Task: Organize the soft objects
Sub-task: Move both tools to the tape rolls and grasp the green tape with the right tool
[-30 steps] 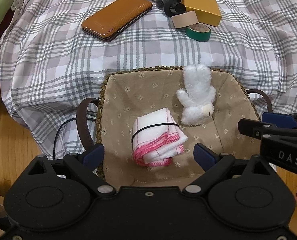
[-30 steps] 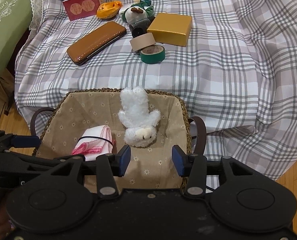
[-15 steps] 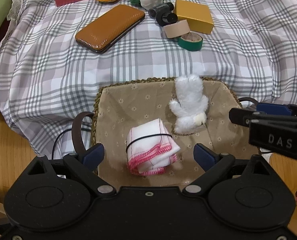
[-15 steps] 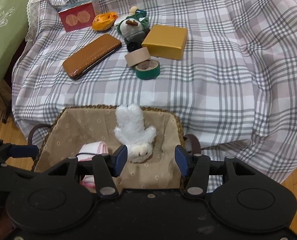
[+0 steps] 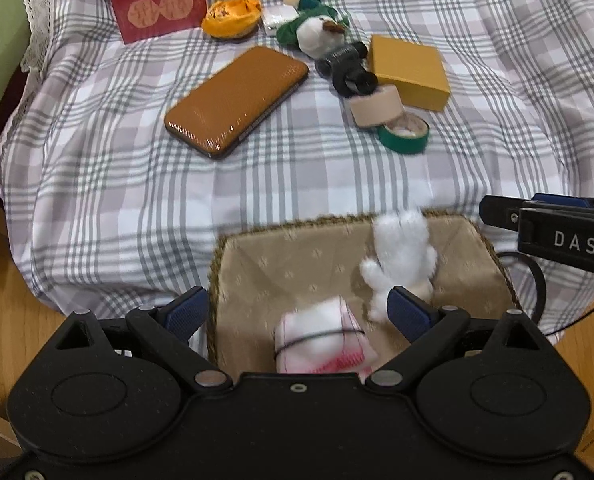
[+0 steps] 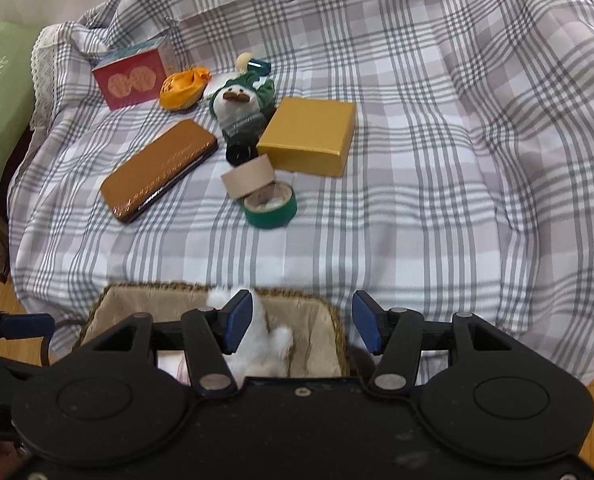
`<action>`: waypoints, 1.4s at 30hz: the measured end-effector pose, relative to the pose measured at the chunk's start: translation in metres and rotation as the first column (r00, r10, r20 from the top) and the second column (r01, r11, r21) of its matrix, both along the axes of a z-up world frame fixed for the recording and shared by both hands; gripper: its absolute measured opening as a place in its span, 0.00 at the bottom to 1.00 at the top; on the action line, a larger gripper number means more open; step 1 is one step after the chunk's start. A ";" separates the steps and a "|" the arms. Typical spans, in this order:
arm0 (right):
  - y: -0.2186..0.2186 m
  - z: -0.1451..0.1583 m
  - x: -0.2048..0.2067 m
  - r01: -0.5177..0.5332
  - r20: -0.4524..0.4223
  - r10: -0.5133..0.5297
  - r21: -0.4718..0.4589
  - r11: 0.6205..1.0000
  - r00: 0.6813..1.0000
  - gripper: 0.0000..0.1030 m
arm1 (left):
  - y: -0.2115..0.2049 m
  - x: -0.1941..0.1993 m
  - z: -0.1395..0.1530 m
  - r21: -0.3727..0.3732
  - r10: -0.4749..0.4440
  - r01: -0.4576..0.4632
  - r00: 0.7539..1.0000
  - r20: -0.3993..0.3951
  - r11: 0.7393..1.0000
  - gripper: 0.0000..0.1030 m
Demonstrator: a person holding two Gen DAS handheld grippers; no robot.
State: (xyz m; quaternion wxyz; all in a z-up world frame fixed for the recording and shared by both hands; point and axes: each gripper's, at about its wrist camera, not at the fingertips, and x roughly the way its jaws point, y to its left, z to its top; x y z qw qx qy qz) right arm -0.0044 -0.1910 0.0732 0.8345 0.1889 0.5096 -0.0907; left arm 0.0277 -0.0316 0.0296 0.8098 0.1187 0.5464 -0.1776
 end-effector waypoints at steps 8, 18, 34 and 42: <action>-0.005 -0.011 0.031 -0.013 0.017 0.013 -0.003 1.000 1.000 0.53 | -0.003 0.030 -0.005 0.004 0.030 -0.030 1.000 -0.002 1.000 0.90; 0.007 -0.037 0.071 -0.115 0.013 0.116 -0.024 0.993 0.993 0.53 | 0.003 0.066 -0.015 0.006 0.084 -0.084 0.996 -0.030 0.996 0.90; 0.014 -0.066 0.115 -0.151 0.020 0.152 -0.034 0.988 0.988 0.52 | 0.006 0.098 -0.024 0.001 0.127 -0.127 0.991 -0.052 0.992 0.90; 0.012 -0.065 0.109 -0.173 0.032 0.177 -0.100 0.980 0.984 0.44 | -0.007 0.098 -0.020 0.002 0.093 -0.093 0.995 -0.033 0.996 0.90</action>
